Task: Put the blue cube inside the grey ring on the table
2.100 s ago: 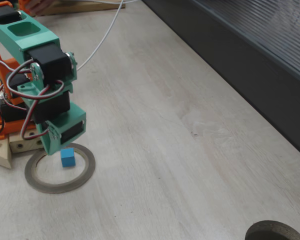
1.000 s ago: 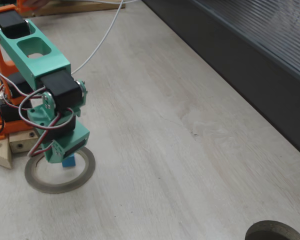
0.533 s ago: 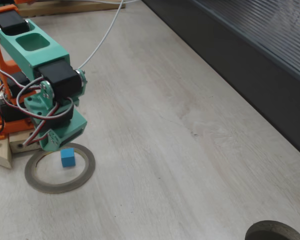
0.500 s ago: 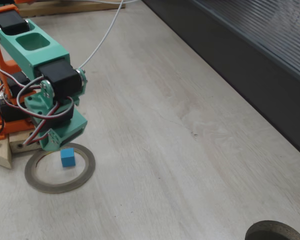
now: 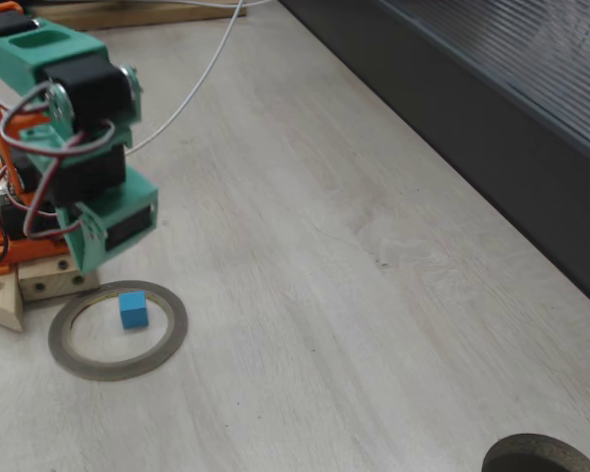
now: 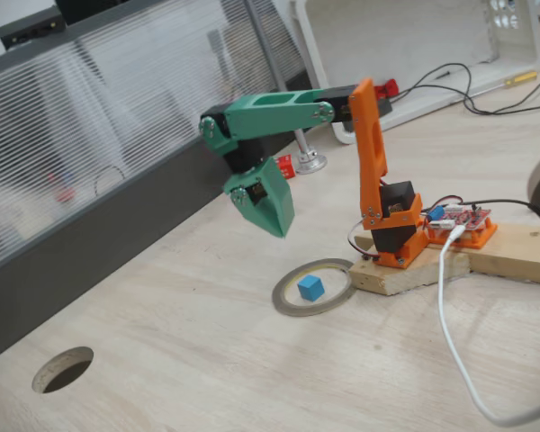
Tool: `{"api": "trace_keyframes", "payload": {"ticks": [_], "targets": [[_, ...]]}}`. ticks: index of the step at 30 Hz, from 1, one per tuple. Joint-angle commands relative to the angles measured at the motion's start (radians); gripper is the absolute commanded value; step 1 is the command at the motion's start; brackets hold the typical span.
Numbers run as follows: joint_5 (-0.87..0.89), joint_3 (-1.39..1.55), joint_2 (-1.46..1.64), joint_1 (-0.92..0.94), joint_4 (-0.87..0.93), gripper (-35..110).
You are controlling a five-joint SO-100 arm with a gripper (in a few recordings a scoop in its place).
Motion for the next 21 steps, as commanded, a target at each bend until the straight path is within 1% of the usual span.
{"api": "trace_keyframes", "payload": {"ticks": [1,21], "targets": [[0.017,0.034,0.071,0.009,0.018,0],[0.015,0.387,0.072,0.011,0.017,0]]}}
